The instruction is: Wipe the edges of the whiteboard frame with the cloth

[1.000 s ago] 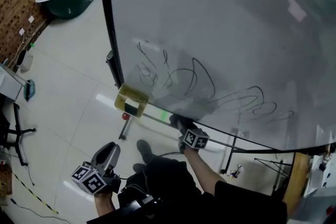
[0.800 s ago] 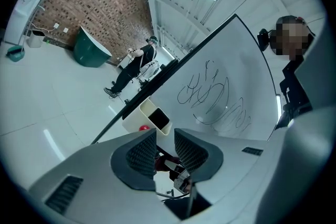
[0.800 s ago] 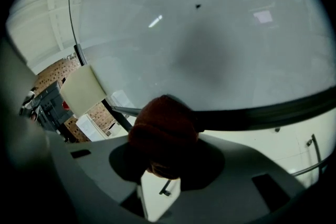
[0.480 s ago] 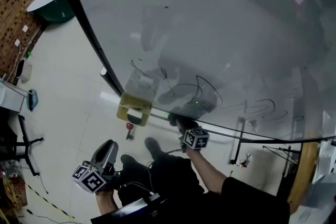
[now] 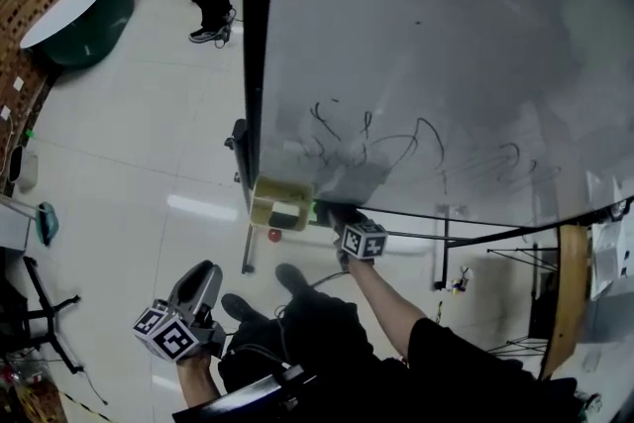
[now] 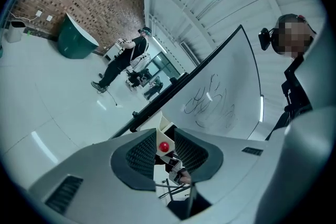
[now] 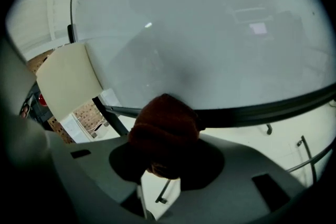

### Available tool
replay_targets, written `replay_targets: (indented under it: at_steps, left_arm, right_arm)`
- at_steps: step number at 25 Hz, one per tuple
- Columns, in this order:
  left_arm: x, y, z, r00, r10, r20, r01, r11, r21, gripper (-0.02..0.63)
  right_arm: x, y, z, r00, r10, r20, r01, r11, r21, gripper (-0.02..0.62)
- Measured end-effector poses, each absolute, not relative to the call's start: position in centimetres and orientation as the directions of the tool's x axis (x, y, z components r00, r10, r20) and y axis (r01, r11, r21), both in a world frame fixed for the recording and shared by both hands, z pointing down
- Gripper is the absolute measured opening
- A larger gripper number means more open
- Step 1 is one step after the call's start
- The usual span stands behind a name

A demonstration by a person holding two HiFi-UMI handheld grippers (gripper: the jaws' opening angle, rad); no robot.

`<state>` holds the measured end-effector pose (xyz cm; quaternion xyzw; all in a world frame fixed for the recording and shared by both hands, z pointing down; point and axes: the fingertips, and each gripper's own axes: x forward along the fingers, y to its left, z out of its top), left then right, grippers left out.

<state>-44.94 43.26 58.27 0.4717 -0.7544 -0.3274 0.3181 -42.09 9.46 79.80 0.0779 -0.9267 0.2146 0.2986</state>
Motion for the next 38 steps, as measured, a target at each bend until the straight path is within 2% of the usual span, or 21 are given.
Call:
replay_targets:
  at_steps: [5,12,18,26,32,38]
  left_arm:
    - [-46.0,45.7,58.6,-0.268,-0.951,0.158,-0.53,0.282,0.8,0.101]
    - [-46.6,44.8,59.3,-0.168,-0.971,0.171,-0.541,0.236,0.807,0.101]
    - [-49.2,42.3,59.8,-0.18,-0.96,0.214,-0.515,0.278,0.811,0.101]
    - [-51.6,40.4,60.9,-0.18,-0.946,0.269,-0.496,0.324,0.806,0.101]
    - [-53.9,39.8,62.0,-0.09,-0.954,0.287,-0.494,0.293,0.819,0.101]
    - [-57.1,40.7,61.2,0.052,-0.954,0.294,-0.548,0.219,0.807,0.101]
  right_arm:
    - [-43.4,10.4,80.0,-0.799,-0.077,0.597,-0.324,0.89,-0.32,0.141]
    - [-44.2,11.7,79.9,-0.813,-0.082,0.577,-0.326,0.885,-0.333,0.141]
    - [-45.0,12.5,80.4,-0.852,-0.048,0.521,-0.278,0.885,-0.373,0.141]
    - [-46.6,14.5,80.1,-0.883,-0.02,0.468,-0.198,0.921,-0.336,0.141]
    - [-47.3,15.4,80.1,-0.897,-0.102,0.43,-0.268,0.899,-0.347,0.141]
    - [-48.1,16.7,80.6,-0.894,-0.214,0.393,-0.374,0.839,-0.395,0.14]
